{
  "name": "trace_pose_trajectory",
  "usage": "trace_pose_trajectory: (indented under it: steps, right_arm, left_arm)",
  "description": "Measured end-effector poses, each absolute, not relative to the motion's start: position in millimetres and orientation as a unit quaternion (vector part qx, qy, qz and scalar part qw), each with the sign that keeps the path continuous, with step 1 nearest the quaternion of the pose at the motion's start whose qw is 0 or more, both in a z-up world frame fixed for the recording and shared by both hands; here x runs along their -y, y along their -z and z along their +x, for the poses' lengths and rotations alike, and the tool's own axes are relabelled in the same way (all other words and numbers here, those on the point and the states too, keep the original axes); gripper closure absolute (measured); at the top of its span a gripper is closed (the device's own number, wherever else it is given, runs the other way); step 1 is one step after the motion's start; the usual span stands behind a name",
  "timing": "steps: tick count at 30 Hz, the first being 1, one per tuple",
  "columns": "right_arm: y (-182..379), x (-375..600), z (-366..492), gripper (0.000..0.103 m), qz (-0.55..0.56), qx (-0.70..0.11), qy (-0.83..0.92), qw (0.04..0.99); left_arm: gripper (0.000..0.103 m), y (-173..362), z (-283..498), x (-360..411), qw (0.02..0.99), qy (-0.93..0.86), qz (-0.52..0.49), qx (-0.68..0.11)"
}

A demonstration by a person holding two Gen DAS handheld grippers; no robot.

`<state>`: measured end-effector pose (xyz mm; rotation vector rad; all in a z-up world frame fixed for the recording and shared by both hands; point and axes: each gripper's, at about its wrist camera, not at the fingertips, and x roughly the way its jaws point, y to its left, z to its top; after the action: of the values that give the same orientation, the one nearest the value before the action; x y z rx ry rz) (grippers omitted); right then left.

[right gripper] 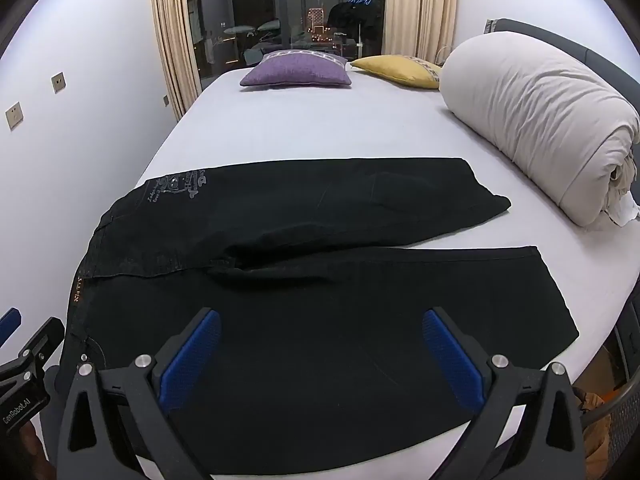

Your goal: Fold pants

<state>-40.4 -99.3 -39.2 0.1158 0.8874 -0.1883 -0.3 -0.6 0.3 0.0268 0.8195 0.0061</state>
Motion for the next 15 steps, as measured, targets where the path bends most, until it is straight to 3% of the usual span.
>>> trace_pose_trajectory:
  steps: [15]
  right_arm:
    - [39.2, 99.0, -40.6, 0.0, 0.05, -0.431, 0.094, 0.896]
  left_arm:
    - [0.0, 2.0, -1.4, 4.0, 0.916, -0.003, 0.014, -0.401]
